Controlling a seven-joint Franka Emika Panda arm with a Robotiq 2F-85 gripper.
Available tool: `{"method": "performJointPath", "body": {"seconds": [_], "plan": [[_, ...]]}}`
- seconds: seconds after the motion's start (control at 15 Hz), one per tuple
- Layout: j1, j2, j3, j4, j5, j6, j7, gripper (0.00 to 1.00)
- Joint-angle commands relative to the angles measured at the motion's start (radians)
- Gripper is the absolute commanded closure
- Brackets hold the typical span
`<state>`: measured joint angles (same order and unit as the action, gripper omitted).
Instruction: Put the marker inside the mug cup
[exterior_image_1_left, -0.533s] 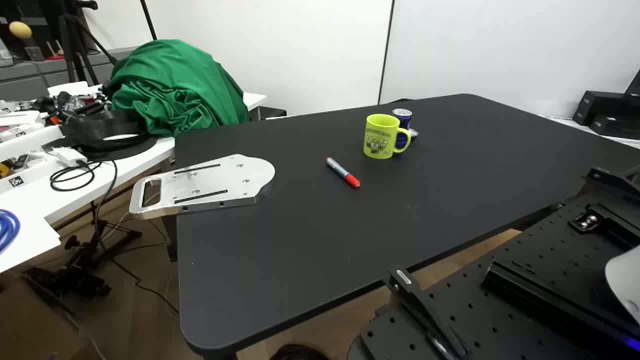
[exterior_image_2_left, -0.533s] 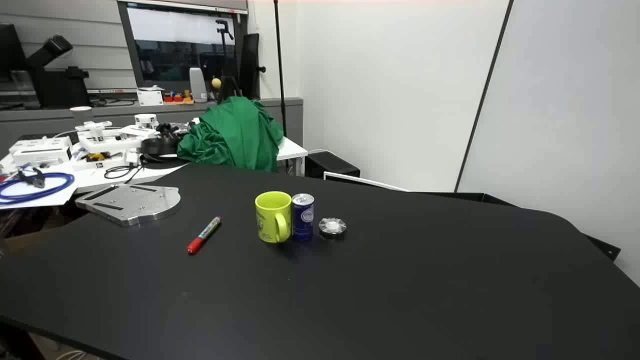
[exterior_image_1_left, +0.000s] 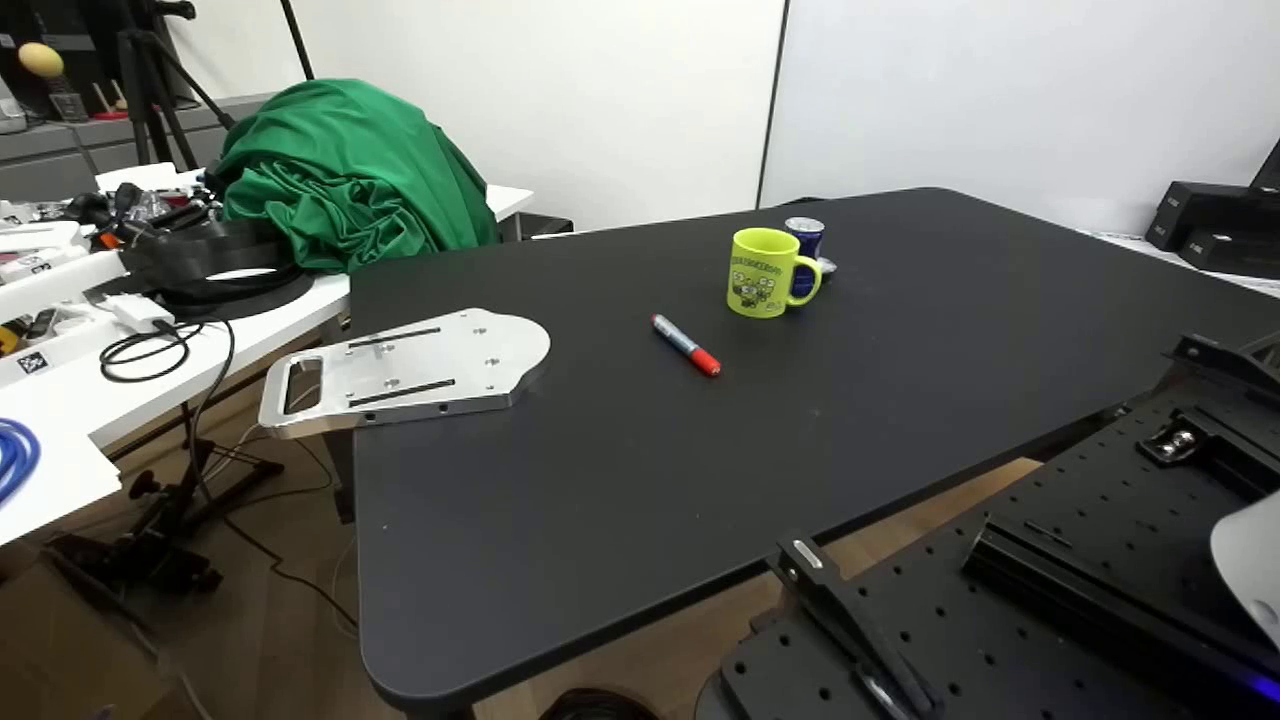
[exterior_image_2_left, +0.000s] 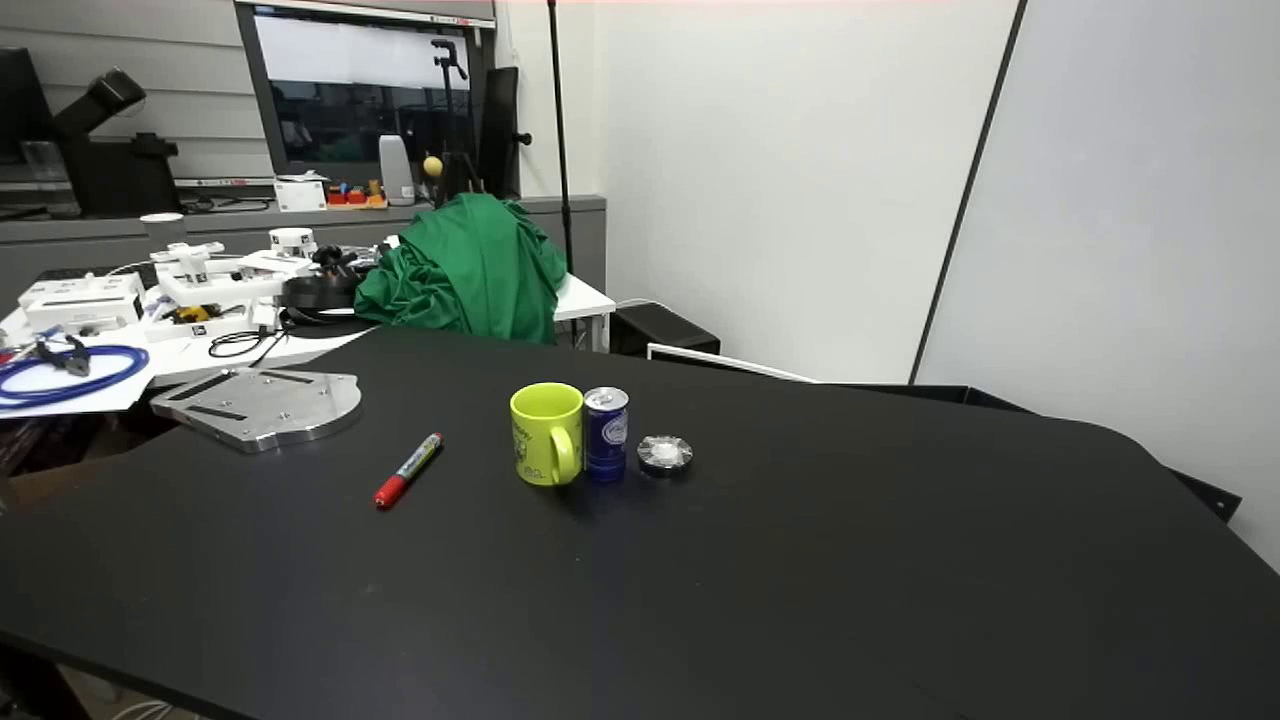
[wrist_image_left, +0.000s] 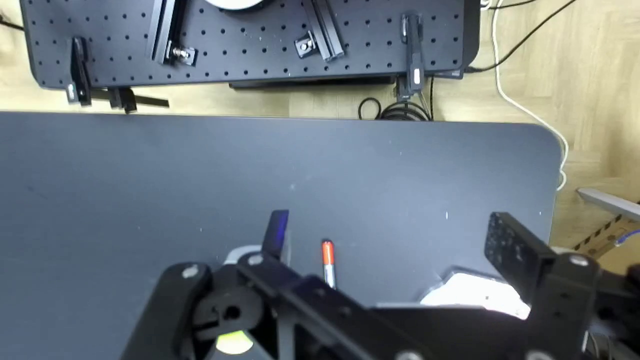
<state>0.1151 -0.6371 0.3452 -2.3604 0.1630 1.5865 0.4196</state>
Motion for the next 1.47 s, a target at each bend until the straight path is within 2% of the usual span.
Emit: {"method": "performJointPath", "body": {"seconds": [0.0, 0.33, 0.53, 0.87, 1.2, 1.4], "plan": [[0.002, 0.044, -0.041, 0.009, -0.082, 0.142, -0.122, 0.0], [-0.018, 0.161, -0.153, 0.019, -0.117, 0.341, -0.272, 0.0], [-0.052, 0.254, -0.2, 0.019, -0.139, 0.429, -0.297, 0.0], [-0.104, 0.425, -0.227, 0.018, -0.214, 0.591, -0.24, 0.0], [-0.082, 0.568, -0.224, 0.027, -0.221, 0.713, -0.239, 0.0], [-0.063, 0.665, -0.221, 0.044, -0.28, 0.779, -0.207, 0.0]]}}
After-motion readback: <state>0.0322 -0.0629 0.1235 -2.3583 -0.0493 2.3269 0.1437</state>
